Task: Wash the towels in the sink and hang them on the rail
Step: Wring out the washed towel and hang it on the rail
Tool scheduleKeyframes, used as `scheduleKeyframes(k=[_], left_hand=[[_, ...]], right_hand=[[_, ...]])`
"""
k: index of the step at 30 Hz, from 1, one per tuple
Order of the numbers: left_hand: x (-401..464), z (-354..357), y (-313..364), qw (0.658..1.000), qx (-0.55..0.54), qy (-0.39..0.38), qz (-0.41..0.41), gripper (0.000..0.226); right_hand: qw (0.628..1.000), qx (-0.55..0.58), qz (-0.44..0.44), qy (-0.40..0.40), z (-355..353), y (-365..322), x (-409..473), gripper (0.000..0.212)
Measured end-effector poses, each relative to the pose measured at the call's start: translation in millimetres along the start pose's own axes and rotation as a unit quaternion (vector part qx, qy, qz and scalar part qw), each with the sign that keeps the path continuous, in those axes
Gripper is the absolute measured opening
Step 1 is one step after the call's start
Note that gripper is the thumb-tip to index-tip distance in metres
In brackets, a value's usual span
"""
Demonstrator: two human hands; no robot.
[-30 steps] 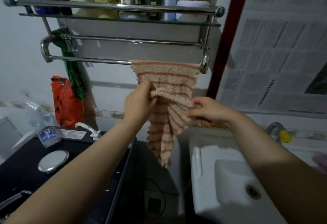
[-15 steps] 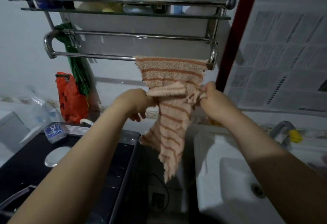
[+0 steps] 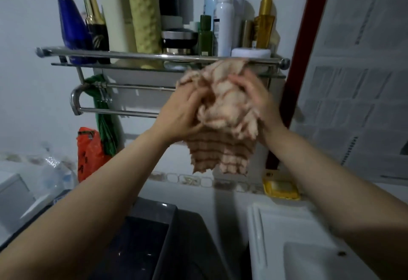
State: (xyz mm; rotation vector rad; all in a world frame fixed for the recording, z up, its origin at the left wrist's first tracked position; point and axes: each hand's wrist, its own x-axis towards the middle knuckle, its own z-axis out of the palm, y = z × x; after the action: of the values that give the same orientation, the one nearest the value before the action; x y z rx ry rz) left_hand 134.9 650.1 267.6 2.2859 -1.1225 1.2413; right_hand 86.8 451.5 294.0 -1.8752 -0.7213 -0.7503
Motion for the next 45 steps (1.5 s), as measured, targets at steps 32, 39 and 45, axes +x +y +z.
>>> scheduleKeyframes(k=[32, 39, 45], left_hand=[[50.2, 38.2, -49.9, 0.931, -0.028, -0.213, -0.296, 0.048], [59.8, 57.2, -70.4, 0.894, 0.104, -0.221, -0.375, 0.069], [32.7, 37.1, -34.4, 0.927, 0.116, -0.150, -0.324, 0.050]], right_hand=[[0.873, -0.420, 0.186, -0.163, 15.7, 66.6, 69.3, 0.041], [0.855, -0.370, 0.303, -0.199, 17.4, 63.6, 93.6, 0.044], [0.859, -0.439, 0.221, -0.145, 8.4, 51.5, 49.0, 0.040]])
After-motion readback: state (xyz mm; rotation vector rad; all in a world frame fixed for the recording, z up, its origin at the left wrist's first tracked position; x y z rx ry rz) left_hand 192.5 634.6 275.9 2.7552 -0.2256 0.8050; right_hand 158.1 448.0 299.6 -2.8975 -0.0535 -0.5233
